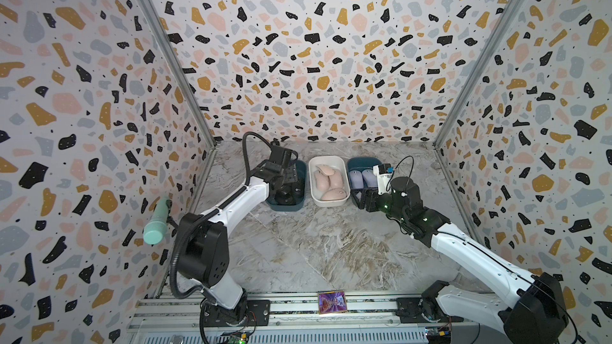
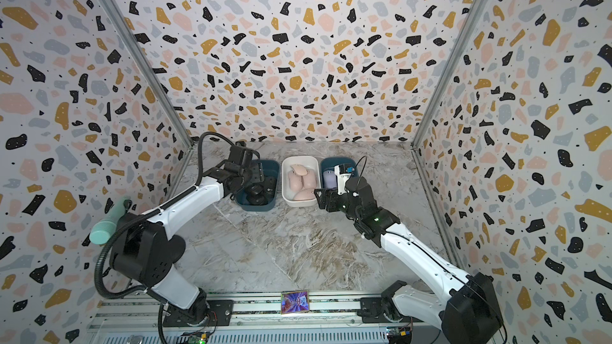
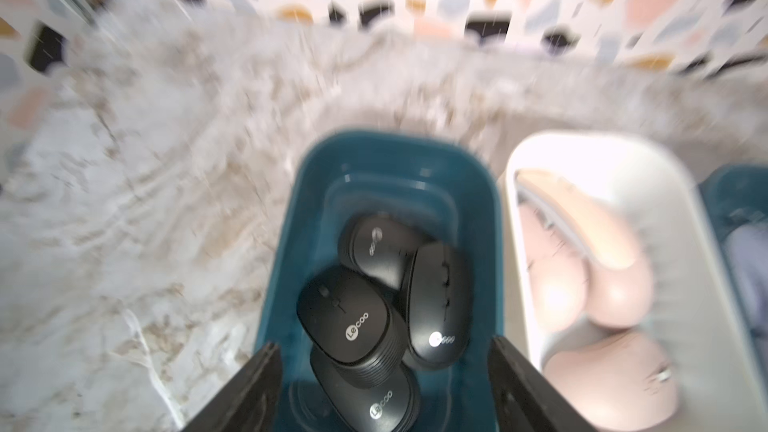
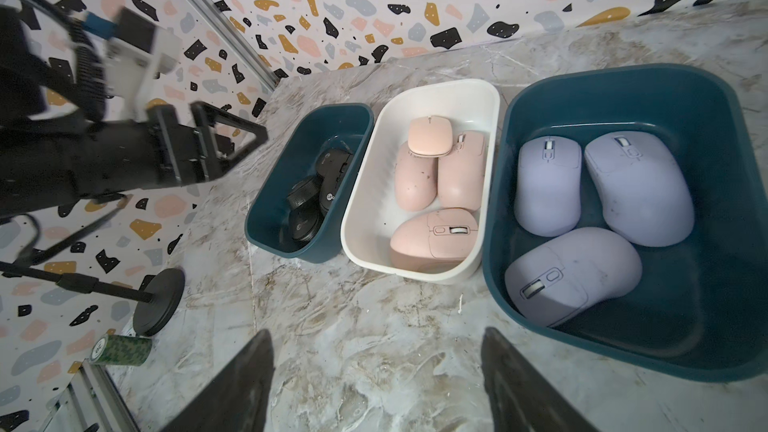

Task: Place the mice by color into the storage box
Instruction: Place the mouse in the storage box, then reset both arms

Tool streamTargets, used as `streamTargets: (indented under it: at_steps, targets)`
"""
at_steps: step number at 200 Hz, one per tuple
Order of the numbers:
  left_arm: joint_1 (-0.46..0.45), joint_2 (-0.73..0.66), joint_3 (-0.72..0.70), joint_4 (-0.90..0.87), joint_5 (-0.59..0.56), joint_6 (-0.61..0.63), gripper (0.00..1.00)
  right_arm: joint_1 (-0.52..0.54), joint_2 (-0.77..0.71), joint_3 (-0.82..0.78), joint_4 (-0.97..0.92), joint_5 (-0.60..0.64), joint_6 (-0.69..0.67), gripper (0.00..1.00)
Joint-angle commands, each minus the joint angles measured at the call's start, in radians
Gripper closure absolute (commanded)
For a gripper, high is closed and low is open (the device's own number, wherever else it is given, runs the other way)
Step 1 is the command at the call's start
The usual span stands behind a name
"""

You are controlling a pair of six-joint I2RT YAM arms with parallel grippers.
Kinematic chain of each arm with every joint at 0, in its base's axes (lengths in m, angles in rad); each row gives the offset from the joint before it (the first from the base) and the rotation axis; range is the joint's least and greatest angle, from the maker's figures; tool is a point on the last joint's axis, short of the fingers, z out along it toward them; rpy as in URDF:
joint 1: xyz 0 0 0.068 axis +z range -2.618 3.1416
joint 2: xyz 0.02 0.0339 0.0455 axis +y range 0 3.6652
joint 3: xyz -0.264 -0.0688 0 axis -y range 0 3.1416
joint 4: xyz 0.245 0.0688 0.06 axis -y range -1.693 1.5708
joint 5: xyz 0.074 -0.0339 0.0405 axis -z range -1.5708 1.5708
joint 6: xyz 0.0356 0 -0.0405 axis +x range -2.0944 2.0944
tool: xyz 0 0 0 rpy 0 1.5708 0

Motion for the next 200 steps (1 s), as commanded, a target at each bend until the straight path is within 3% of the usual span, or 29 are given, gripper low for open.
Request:
streamTargets:
  at_steps: [1,104,128,140,146,200]
  targets:
    - [0.004,-0.083,-0.031,0.091,-0.069,-0.011,0.22,-0.03,-0.009,-0.014,0.031,0.039,-0.035,0.21]
    - [0.004,-0.334,-0.229,0.212,-0.197,0.057,0.19,-0.235,0.054,-0.026,0.115,0.112,-0.174,0.17]
    - [0.003,-0.359,-0.293,0.236,-0.283,0.071,0.15,-0.297,0.063,-0.071,0.18,0.161,-0.194,0.1]
    - [0.004,-0.365,-0.329,0.27,-0.331,0.065,0.08,-0.326,0.071,-0.093,0.216,0.209,-0.204,0.0]
    - [0.004,-0.364,-0.346,0.289,-0.354,0.058,0.0,-0.341,0.077,-0.108,0.239,0.228,-0.214,0.01]
    - [0.003,-0.35,-0.535,0.497,-0.619,0.077,0.0,-0.426,0.117,-0.27,0.493,0.351,-0.306,0.01]
